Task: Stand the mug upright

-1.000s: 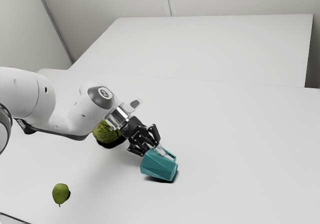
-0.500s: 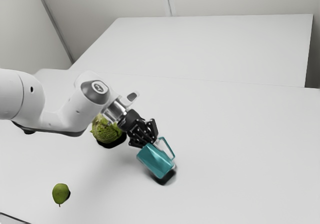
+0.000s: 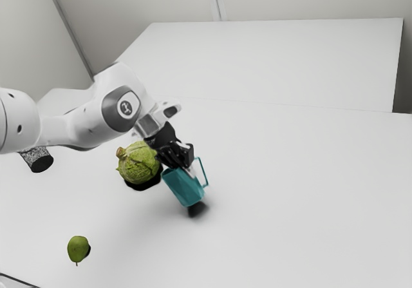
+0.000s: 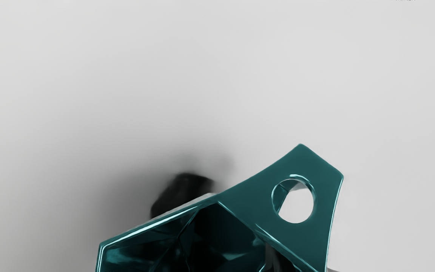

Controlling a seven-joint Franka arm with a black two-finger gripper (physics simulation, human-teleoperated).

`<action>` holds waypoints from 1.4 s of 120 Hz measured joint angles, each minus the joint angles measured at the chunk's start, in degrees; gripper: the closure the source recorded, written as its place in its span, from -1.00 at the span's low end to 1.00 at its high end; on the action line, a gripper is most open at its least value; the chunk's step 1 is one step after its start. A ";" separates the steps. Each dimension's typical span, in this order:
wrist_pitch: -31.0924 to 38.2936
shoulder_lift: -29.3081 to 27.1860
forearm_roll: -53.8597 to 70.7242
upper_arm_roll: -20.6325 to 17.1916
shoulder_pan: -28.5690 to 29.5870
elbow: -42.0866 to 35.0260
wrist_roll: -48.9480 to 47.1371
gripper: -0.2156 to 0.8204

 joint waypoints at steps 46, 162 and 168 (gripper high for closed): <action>7.45 -0.11 16.92 -7.01 6.02 0.12 -0.81 0.93; 14.61 4.22 32.02 -7.78 4.68 0.79 -2.02 0.93; 14.70 4.94 32.15 -7.74 4.91 1.00 -2.01 0.93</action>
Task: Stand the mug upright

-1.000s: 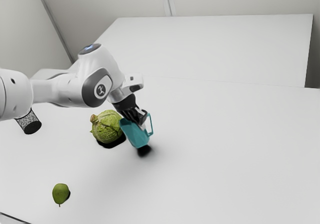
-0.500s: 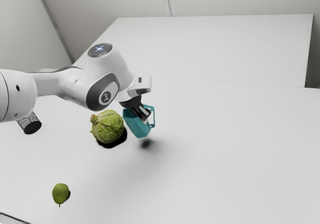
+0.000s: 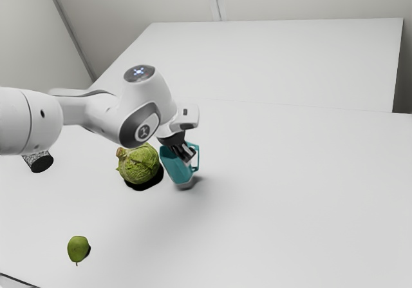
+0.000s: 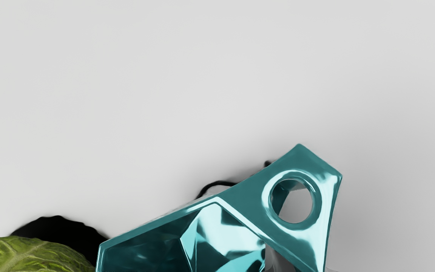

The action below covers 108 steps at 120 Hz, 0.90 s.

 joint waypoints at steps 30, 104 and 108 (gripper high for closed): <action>0.26 2.28 0.32 -0.09 -0.03 0.70 0.06 0.93; -0.16 3.18 0.19 0.04 0.06 1.52 1.08 0.00; -0.42 2.78 0.35 0.05 0.07 1.75 1.22 -0.08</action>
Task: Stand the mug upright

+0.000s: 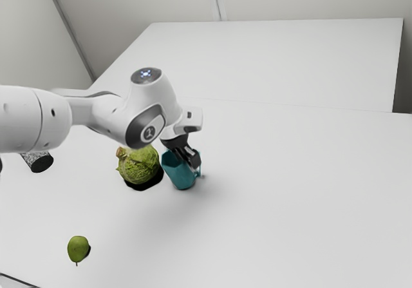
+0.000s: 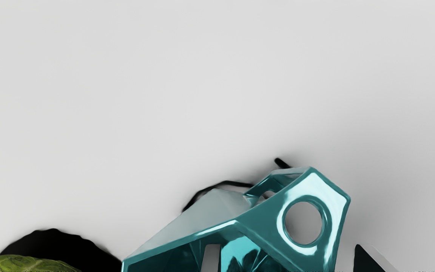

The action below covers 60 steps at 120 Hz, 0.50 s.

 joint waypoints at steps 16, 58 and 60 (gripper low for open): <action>-2.46 -2.22 0.46 0.01 -0.06 1.82 0.38 -0.32; -14.79 -4.80 -0.04 1.98 -2.37 11.99 -0.20 -0.53; -15.59 -4.77 -0.05 2.14 -2.52 12.71 -0.26 -0.54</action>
